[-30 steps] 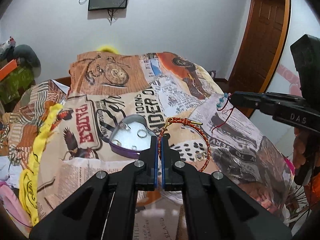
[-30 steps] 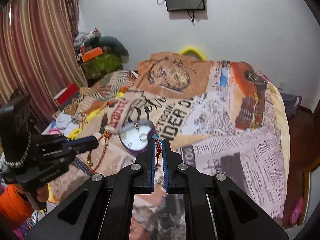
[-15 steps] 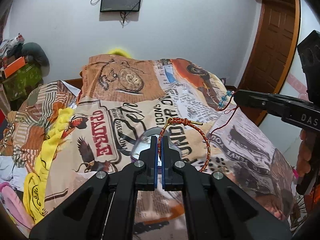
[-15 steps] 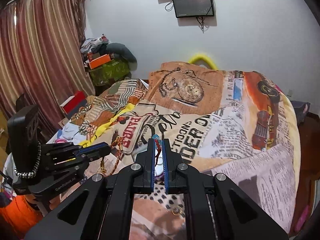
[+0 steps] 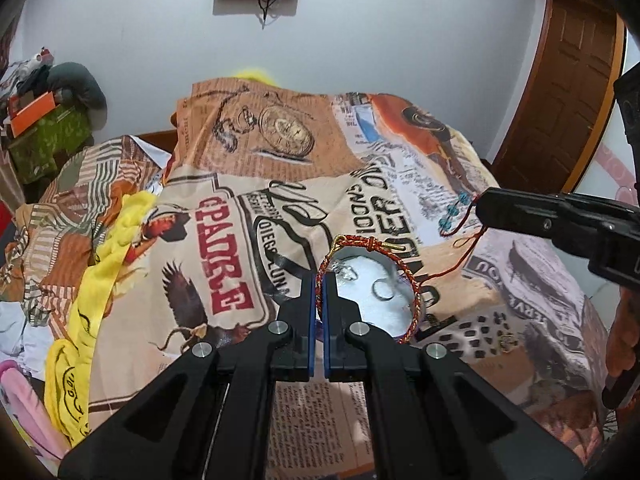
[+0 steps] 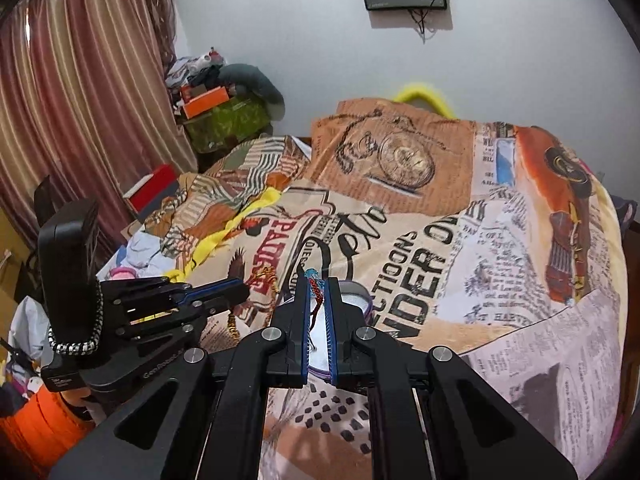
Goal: Organize jewelry
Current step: 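Carry both bracelets over the heart tin and lower them inside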
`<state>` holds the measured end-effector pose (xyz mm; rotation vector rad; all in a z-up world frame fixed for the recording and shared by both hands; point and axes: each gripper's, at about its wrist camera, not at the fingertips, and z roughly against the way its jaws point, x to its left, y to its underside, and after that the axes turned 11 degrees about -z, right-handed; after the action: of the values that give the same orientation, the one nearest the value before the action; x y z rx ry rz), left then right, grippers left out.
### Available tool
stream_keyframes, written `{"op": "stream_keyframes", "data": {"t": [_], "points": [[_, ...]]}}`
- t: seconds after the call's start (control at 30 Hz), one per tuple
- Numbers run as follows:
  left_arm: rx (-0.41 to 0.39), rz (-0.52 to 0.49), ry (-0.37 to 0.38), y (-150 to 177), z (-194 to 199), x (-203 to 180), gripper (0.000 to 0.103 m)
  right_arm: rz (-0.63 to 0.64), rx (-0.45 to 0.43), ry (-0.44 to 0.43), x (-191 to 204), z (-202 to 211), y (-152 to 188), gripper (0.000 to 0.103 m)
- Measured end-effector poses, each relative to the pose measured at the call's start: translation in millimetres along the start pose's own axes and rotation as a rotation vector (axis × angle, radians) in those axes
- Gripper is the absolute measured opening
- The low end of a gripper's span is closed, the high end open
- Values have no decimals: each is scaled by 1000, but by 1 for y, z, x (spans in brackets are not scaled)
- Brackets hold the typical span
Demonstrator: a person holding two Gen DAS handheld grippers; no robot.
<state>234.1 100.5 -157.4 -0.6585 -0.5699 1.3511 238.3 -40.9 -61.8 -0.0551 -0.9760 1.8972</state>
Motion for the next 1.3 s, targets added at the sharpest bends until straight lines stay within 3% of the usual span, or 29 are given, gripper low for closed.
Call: {"op": "stream_keyframes", "data": {"t": [0.7,1.3], "points": [[82,-32,17,-6,-56,-2,1,-27,183,37,-18,-60,14,6],[92,-6,29,-3,-41,0,4,74,248,95,-6,-68,21,7]]}}
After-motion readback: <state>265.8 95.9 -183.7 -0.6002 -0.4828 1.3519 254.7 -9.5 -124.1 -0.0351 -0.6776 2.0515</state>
